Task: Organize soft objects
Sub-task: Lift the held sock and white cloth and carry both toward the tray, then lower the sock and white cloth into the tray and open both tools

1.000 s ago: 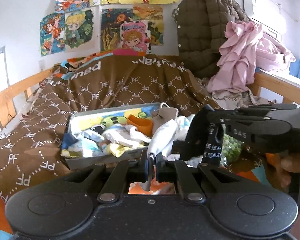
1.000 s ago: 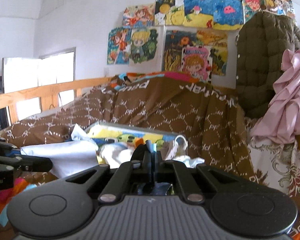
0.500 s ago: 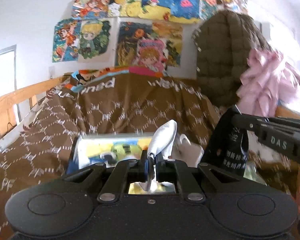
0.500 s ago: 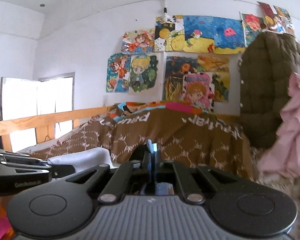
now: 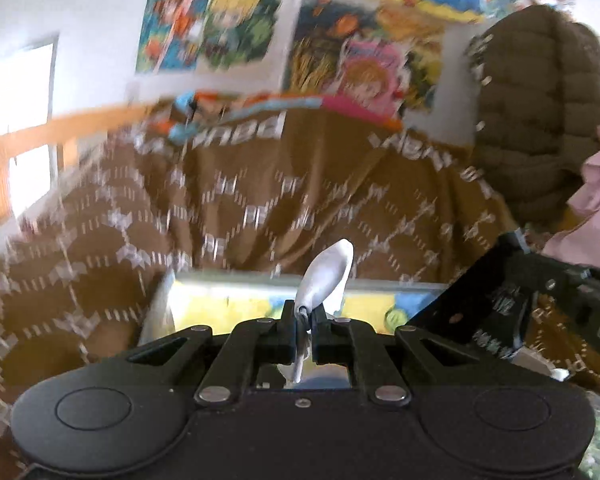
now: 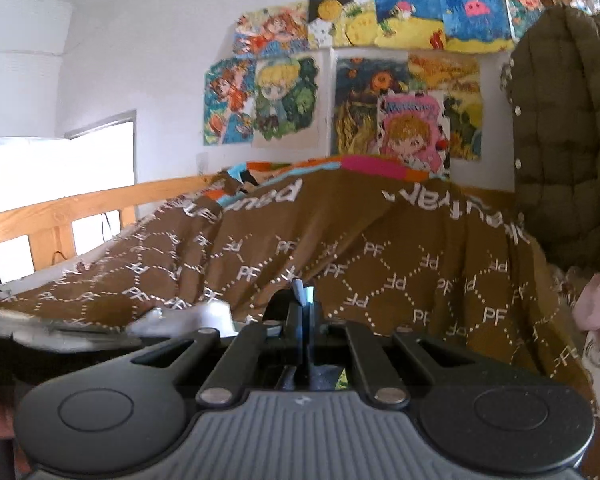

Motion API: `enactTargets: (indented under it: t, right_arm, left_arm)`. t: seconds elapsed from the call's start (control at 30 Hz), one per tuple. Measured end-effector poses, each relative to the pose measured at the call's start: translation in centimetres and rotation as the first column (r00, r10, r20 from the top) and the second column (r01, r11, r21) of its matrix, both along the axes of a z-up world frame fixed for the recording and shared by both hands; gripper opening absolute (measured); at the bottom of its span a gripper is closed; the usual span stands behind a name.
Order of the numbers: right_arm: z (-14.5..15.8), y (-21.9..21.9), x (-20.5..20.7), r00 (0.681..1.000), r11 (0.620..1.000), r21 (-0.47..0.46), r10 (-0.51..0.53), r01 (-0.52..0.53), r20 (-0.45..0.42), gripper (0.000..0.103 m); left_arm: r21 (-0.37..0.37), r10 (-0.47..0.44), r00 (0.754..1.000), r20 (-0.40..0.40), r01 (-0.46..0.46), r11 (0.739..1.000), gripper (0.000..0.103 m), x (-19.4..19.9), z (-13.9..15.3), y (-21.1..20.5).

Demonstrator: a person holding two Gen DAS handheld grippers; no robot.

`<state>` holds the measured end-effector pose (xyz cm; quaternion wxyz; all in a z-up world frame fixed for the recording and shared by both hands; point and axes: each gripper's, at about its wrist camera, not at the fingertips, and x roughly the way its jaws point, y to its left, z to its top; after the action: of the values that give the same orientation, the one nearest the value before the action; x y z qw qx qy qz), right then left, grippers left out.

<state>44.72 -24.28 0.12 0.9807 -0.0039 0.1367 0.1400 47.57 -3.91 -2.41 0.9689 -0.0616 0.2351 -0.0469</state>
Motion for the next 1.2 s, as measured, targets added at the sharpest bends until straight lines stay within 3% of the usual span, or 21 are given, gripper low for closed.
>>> enactTargets:
  t: [0.23, 0.47, 0.73, 0.8, 0.87, 0.93, 1.2]
  right_arm:
    - [-1.1, -0.6, 2.3, 0.996, 0.997, 0.07, -0.009, 0.015, -0.085, 0.003]
    - [-2.3, -0.7, 3.2, 0.979, 0.997, 0.067, -0.012, 0.026, -0.201, 0.004]
    - [-3.3, -1.1, 3.1, 0.965, 0.996, 0.075, -0.026, 0.048, -0.263, 0.012]
    - [-3.4, -1.1, 3.0, 0.963, 0.995, 0.085, -0.027, 0.051, -0.268, 0.016]
    - [-3.3, -1.1, 2.8, 0.963, 0.995, 0.083, -0.035, 0.059, -0.267, 0.033]
    - [-3.2, -1.4, 2.6, 0.965, 0.993, 0.093, -0.041, 0.067, -0.26, 0.044]
    - [-2.1, -3.1, 1.5, 0.968, 0.985, 0.129, -0.081, 0.113, -0.236, 0.069]
  left_arm:
    - [-0.028, 0.007, 0.994, -0.106, -0.01, 1.0, 0.006, 1.3, -2.9, 0.1]
    - [0.045, -0.033, 0.99, -0.138, 0.039, 0.998, 0.007, 0.6, -3.8, -1.4]
    - [0.035, -0.053, 0.982, -0.182, 0.06, 0.998, 0.01, 0.2, -4.7, -2.0]
    - [0.032, -0.058, 0.98, -0.189, 0.065, 0.997, 0.015, 0.1, -4.6, -2.1]
    - [0.03, -0.058, 0.98, -0.192, 0.065, 0.997, 0.019, 0.0, -4.4, -2.1]
    - [0.021, -0.054, 0.98, -0.193, 0.059, 0.998, 0.023, -0.1, -4.2, -2.0]
    - [-0.012, -0.019, 0.985, -0.171, 0.017, 1.0, 0.062, -1.2, -3.0, -1.2]
